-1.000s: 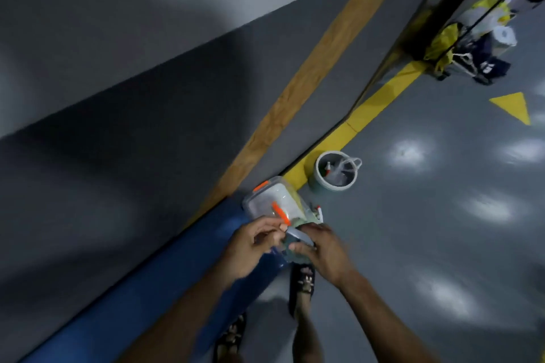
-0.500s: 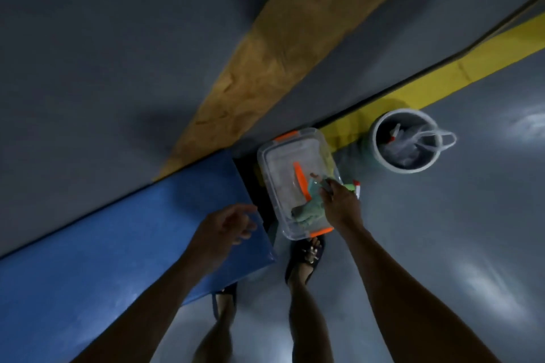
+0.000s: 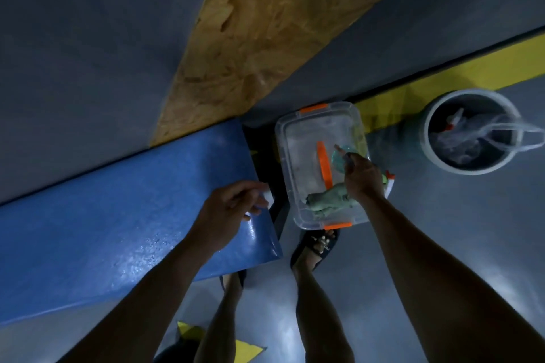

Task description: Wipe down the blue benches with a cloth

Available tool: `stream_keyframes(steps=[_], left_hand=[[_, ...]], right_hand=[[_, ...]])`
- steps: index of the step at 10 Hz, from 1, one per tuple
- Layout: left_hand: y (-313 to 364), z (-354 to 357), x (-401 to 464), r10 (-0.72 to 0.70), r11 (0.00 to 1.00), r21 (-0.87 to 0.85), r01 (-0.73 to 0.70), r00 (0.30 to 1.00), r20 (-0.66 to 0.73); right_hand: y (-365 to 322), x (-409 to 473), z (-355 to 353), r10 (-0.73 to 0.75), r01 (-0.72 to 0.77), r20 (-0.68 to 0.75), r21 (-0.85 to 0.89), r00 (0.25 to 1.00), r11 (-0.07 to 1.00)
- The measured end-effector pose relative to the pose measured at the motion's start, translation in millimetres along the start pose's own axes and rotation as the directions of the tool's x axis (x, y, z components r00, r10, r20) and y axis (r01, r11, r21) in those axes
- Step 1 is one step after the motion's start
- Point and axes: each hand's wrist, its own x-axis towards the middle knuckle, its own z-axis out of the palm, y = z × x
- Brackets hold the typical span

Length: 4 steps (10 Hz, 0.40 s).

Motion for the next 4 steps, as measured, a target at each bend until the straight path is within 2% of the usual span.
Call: stream_keyframes(steps=[1,2,3,4], left_hand=[[8.1,-6.3,-5.7,0.013,1.0,-0.017,-0.013,1.0,-0.023],[25.8,-18.8,-20.0,0.029,0.998,-0.057,-0.032,0.998,-0.047],[52.5,-38.4,-41.2,0.081,0.993,-0.082,-0.087,0.994,-0.068],[85.5,-59.4,-72.7,0.148,0.982,-0.104,-0.158,0.984,-0.098]], right_hand=[[-9.6,0.5,-14.9,0.007,-0.007,0.006,0.011,1.0,1.0],[-29.1,-10.3,-40.2,-0.011,0.01,0.09,0.016,0.996,1.0],[-61.0,-32.5,-74.2,-0.031,0.015,0.101,0.152,0.994,0.988],[-110.8,-68.1,-106.6,-0.102,0.027,0.165,0.402,0.981,0.915]])
